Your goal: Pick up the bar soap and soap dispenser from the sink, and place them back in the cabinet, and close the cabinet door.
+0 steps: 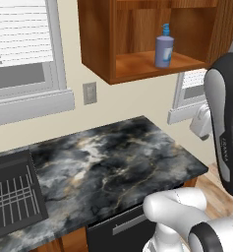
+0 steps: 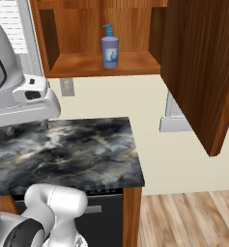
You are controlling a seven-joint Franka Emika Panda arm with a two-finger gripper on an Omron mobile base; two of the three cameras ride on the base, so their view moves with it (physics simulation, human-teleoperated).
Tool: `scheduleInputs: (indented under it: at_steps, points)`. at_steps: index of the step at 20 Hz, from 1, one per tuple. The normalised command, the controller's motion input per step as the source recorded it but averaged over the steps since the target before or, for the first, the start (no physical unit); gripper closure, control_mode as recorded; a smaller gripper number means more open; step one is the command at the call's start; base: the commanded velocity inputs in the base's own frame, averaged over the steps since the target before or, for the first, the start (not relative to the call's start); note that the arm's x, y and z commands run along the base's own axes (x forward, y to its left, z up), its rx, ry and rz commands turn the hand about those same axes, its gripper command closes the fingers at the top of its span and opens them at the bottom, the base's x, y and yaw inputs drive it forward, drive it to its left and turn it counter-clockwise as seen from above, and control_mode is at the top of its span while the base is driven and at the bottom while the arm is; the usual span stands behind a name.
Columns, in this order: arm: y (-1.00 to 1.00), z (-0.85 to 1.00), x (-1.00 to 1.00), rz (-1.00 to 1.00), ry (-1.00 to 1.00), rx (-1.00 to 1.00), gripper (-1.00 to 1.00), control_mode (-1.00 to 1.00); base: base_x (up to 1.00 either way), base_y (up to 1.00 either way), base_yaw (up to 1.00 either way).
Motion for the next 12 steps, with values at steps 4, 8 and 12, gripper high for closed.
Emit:
scheduleInputs:
  at_steps: [4, 8, 12]
  points:
    - [0.0, 0.0, 0.0, -0.13, 0.0, 0.02, -1.0, -1.0, 0.0, 0.0, 0.0]
    - [0.0, 0.0, -0.06, -0.1, 0.0, 0.0, -1.0, -1.0, 0.0, 0.0, 0.0]
    - [0.0, 0.0, -0.04, -0.03, 0.0, 0.0, -1.0, 1.0, -0.09, 0.0, -0.03]
